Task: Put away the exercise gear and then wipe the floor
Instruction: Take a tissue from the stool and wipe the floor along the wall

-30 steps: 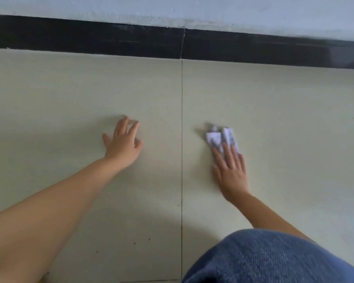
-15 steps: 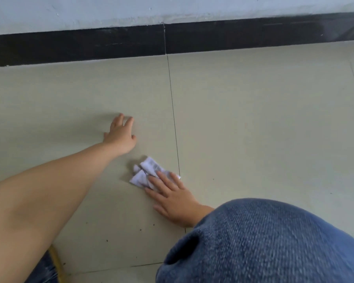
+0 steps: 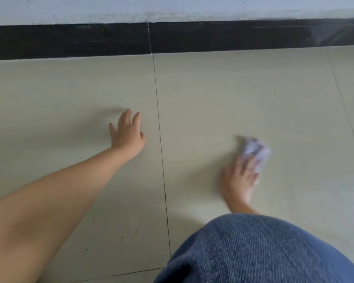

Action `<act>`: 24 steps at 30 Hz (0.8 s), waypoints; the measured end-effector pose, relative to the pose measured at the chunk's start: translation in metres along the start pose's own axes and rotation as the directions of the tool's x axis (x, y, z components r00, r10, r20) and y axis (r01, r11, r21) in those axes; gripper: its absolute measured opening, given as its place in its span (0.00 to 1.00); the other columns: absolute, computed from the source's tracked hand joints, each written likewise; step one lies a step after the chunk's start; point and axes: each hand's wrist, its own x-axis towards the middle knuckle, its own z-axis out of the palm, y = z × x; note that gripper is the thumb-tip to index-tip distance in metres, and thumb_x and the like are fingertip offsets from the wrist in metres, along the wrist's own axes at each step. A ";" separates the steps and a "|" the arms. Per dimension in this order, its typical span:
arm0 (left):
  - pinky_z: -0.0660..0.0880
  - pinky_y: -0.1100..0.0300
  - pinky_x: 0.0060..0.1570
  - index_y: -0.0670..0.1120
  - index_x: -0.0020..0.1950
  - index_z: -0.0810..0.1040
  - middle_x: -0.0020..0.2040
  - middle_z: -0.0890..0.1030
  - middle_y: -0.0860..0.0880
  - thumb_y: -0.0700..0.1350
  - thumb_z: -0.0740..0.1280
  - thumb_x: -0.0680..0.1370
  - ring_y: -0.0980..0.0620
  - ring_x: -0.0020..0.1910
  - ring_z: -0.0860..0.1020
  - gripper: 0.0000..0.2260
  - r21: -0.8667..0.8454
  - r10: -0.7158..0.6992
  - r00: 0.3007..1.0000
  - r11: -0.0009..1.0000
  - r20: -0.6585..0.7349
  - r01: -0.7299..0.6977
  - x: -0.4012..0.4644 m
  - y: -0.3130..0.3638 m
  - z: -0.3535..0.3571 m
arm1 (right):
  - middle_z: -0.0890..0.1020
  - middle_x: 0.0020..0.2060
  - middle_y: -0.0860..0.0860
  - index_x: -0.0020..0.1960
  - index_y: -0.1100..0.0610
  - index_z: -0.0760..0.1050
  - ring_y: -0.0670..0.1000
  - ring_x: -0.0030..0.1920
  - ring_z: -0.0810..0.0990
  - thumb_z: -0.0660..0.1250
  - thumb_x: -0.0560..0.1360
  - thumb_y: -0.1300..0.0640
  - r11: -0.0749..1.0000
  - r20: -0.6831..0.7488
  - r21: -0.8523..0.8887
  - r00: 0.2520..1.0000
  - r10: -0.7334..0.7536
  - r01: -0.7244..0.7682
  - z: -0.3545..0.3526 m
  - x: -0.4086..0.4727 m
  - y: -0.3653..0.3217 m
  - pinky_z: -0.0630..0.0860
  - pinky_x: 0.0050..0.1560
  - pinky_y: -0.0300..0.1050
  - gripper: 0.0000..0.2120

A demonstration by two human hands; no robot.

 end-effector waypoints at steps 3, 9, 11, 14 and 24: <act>0.47 0.41 0.72 0.49 0.76 0.53 0.78 0.49 0.45 0.43 0.57 0.78 0.48 0.77 0.48 0.26 0.000 0.037 0.999 0.999 0.016 -0.037 0.005 0.020 0.001 | 0.54 0.75 0.60 0.75 0.56 0.59 0.60 0.75 0.53 0.56 0.71 0.52 0.810 0.077 -0.058 0.812 -0.579 0.584 0.042 -0.061 -0.062 0.65 0.68 0.61 0.32; 0.46 0.41 0.73 0.49 0.76 0.52 0.78 0.49 0.45 0.44 0.56 0.79 0.49 0.77 0.47 0.26 0.015 0.069 0.997 0.997 0.030 -0.069 0.013 0.036 0.001 | 0.63 0.75 0.50 0.74 0.47 0.63 0.53 0.74 0.60 0.52 0.79 0.47 0.319 0.284 -0.049 0.319 -0.904 0.946 0.032 -0.012 -0.029 0.57 0.71 0.53 0.23; 0.47 0.41 0.72 0.49 0.77 0.51 0.78 0.48 0.46 0.47 0.55 0.80 0.49 0.77 0.46 0.26 0.009 0.074 0.996 0.997 0.058 -0.075 0.013 0.039 0.006 | 0.58 0.76 0.53 0.75 0.51 0.61 0.54 0.76 0.56 0.54 0.78 0.55 0.504 0.165 -0.053 0.505 -0.847 0.862 0.010 0.032 0.015 0.61 0.70 0.53 0.24; 0.49 0.37 0.71 0.50 0.77 0.47 0.78 0.43 0.45 0.53 0.53 0.81 0.48 0.77 0.42 0.27 0.043 0.035 0.992 0.998 0.123 -0.041 0.012 0.046 0.016 | 0.47 0.78 0.51 0.77 0.52 0.55 0.53 0.77 0.48 0.51 0.77 0.56 0.863 0.018 -0.064 0.865 -0.502 0.502 -0.040 0.089 0.101 0.59 0.72 0.54 0.28; 0.44 0.34 0.69 0.48 0.77 0.40 0.77 0.37 0.42 0.59 0.50 0.80 0.45 0.76 0.35 0.32 0.137 -0.005 0.995 0.991 0.100 -0.008 0.010 0.057 0.034 | 0.58 0.75 0.62 0.75 0.56 0.61 0.60 0.76 0.54 0.53 0.74 0.51 0.945 -0.092 -0.031 0.941 -0.326 0.324 0.016 0.067 -0.042 0.59 0.69 0.63 0.30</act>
